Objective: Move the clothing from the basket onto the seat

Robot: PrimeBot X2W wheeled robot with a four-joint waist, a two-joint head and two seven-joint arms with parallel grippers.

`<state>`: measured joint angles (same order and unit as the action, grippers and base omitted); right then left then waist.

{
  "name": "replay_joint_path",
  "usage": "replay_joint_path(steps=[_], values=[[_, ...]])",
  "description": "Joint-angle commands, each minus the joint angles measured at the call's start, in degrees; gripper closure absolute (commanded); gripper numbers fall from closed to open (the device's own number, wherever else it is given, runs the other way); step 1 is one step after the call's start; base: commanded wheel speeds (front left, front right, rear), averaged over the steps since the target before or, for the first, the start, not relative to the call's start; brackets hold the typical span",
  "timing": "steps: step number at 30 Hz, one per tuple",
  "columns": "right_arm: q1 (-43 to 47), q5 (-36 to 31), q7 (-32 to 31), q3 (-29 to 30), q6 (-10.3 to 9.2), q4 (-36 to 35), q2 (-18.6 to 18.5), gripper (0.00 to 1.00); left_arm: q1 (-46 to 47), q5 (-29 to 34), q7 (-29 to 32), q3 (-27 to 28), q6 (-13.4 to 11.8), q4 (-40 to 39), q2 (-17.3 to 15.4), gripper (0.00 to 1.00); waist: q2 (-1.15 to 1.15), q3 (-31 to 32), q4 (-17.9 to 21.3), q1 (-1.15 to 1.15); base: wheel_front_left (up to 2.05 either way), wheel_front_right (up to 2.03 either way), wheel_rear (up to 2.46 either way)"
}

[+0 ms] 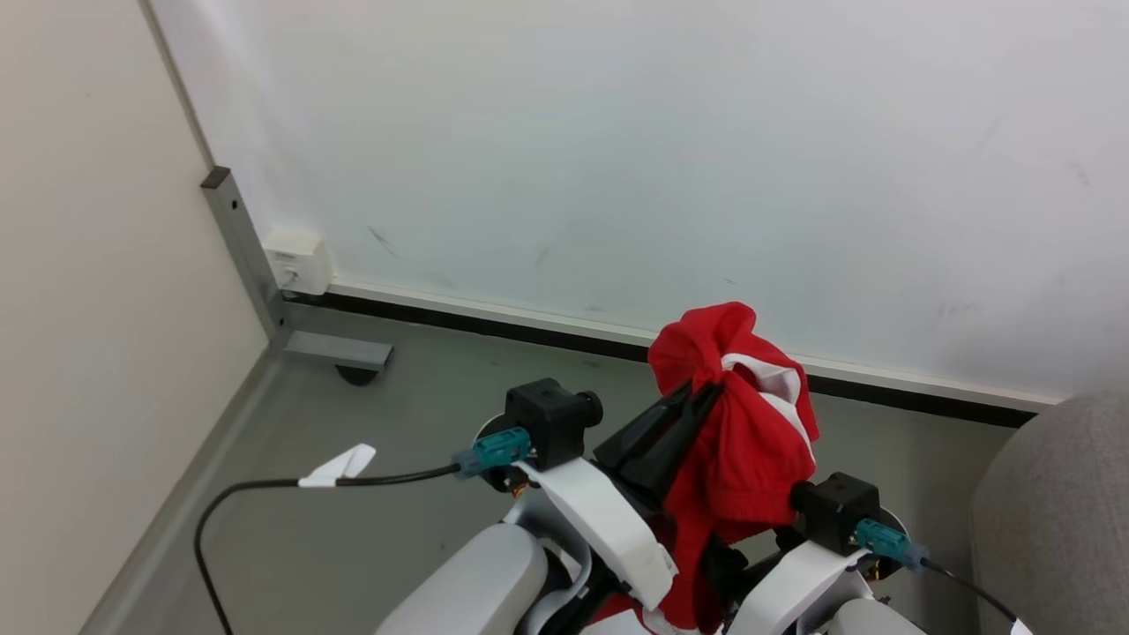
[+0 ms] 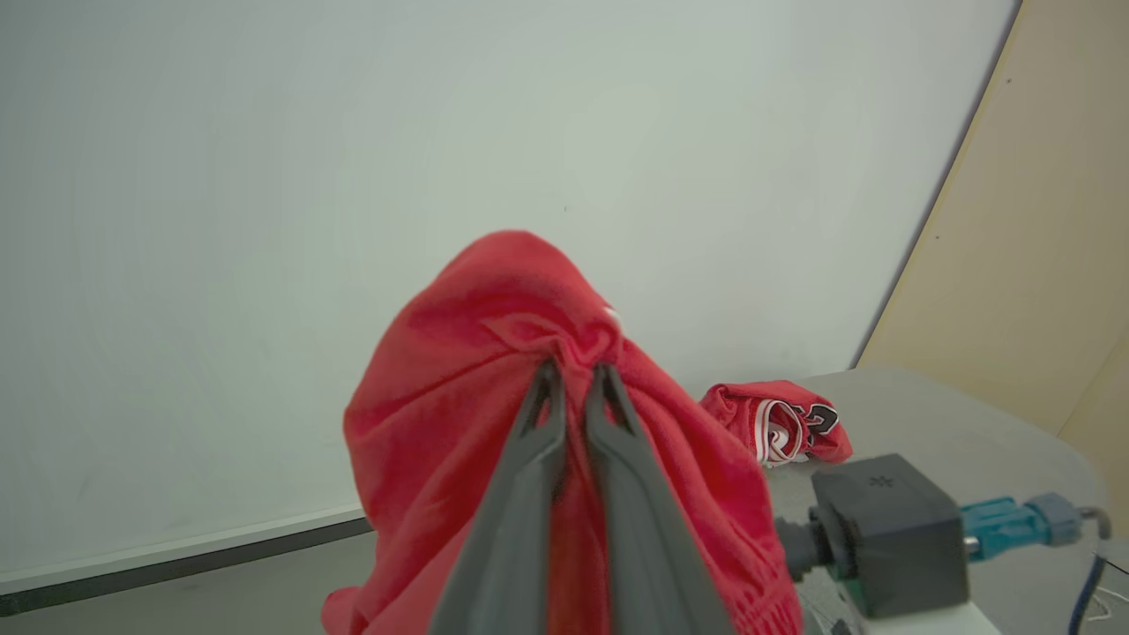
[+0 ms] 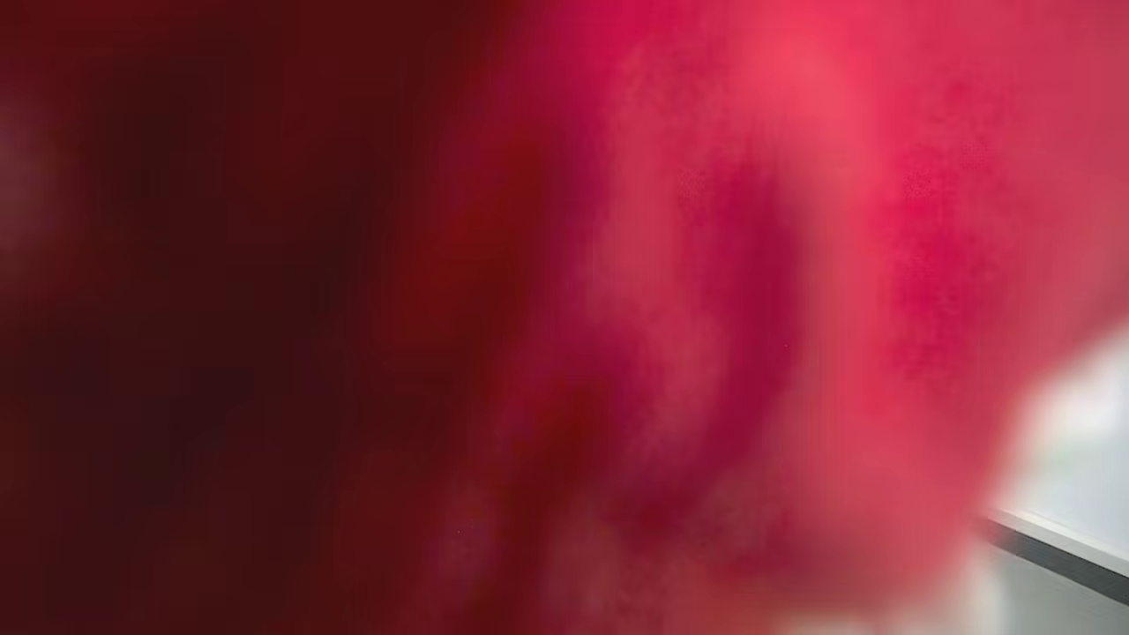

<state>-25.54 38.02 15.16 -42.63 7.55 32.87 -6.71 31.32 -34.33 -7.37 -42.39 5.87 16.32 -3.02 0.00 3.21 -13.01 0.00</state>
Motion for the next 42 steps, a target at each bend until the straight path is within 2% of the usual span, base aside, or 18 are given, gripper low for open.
replay_joint_path(steps=[1,2,3,4,5,6,7,12,17,18,19,20,21,30,42], values=[[-0.65,-0.05,-0.04,0.22,-0.13,0.27,0.46,0.0,0.37,-0.88,0.07,-0.04,0.03,-0.1,-0.06,1.0,0.0,0.1,-0.88,0.0,0.0,0.0,0.0],[-0.81,-0.12,-0.04,0.26,-0.13,0.37,0.55,0.0,0.37,-0.99,0.07,-0.17,-0.08,-0.03,-0.05,1.0,0.0,0.11,-1.12,0.0,0.0,0.0,0.0],[-0.92,-0.17,-0.04,0.14,-0.13,0.45,0.59,0.17,0.35,-0.98,0.0,-0.17,-0.25,0.09,-0.05,1.0,0.0,0.12,-1.24,0.0,0.0,0.0,0.0],[-1.02,-0.21,-0.04,0.14,-0.13,0.5,0.6,0.56,0.34,-0.97,-0.09,-0.15,-0.39,0.2,-0.04,1.0,0.0,0.14,-1.31,0.0,0.0,0.0,0.0],[-1.04,-0.25,-0.04,0.12,-0.13,0.49,0.66,0.67,0.31,-1.01,-0.17,-0.09,-0.41,0.33,-0.07,1.0,0.0,0.16,-1.35,0.0,0.0,0.0,0.0],[-1.02,-0.18,-0.04,0.1,-0.13,0.42,0.6,0.97,0.3,-1.09,-0.23,-0.03,-0.43,0.49,-0.17,1.0,0.0,0.17,-1.35,0.0,0.0,0.0,0.0],[-0.93,-0.14,-0.04,0.02,-0.13,0.28,0.56,1.0,0.28,-1.16,-0.33,0.05,-0.51,0.67,-0.27,1.0,0.0,0.18,-1.3,0.0,0.0,0.0,0.0],[-0.24,0.35,-0.03,0.04,-0.13,-0.64,-0.1,1.0,-0.15,-1.22,-0.95,0.37,-0.93,1.43,-0.66,1.0,0.0,0.21,-0.35,0.0,0.0,0.0,0.0],[0.14,0.65,-0.03,2.71,-0.13,-2.48,-1.18,1.0,-0.68,-1.39,-1.32,0.44,-1.27,2.82,-1.17,1.0,0.0,-0.29,1.62,0.0,0.0,0.0,0.0],[0.19,0.78,-0.03,3.4,-0.13,-2.77,-1.61,1.0,-0.83,-1.36,-1.24,0.26,-1.21,2.97,-1.26,0.58,0.0,-0.4,2.12,0.0,0.0,0.0,0.0],[0.21,0.89,-0.03,4.08,-0.13,-3.11,-2.06,1.0,-0.93,-1.34,-1.33,0.16,-1.1,3.05,-1.34,0.35,0.0,-0.53,2.61,0.0,0.0,0.0,0.0],[0.18,0.97,-0.02,4.99,-0.13,-3.49,-2.43,1.0,-1.05,-1.44,-1.49,-0.03,-0.95,2.97,-1.39,0.04,0.0,-0.7,3.25,0.0,0.0,0.0,0.0],[0.17,0.93,-0.02,5.73,-0.13,-3.95,-2.7,1.0,-1.21,-1.65,-1.68,-0.04,-0.87,2.94,-1.4,0.0,0.0,-0.86,3.93,0.0,0.0,0.0,0.0],[0.19,-0.92,-0.03,13.06,-0.13,-7.49,-6.03,1.0,-3.69,0.21,-5.61,-0.12,-2.09,2.93,-2.08,0.0,0.0,-1.71,12.89,0.0,0.0,0.0,0.0],[3.11,-2.81,-0.05,17.89,-0.13,-12.48,-9.67,1.0,-7.08,5.27,-7.79,2.18,-3.56,2.05,-2.52,0.0,0.0,-3.41,28.02,0.0,0.0,0.0,0.0]])
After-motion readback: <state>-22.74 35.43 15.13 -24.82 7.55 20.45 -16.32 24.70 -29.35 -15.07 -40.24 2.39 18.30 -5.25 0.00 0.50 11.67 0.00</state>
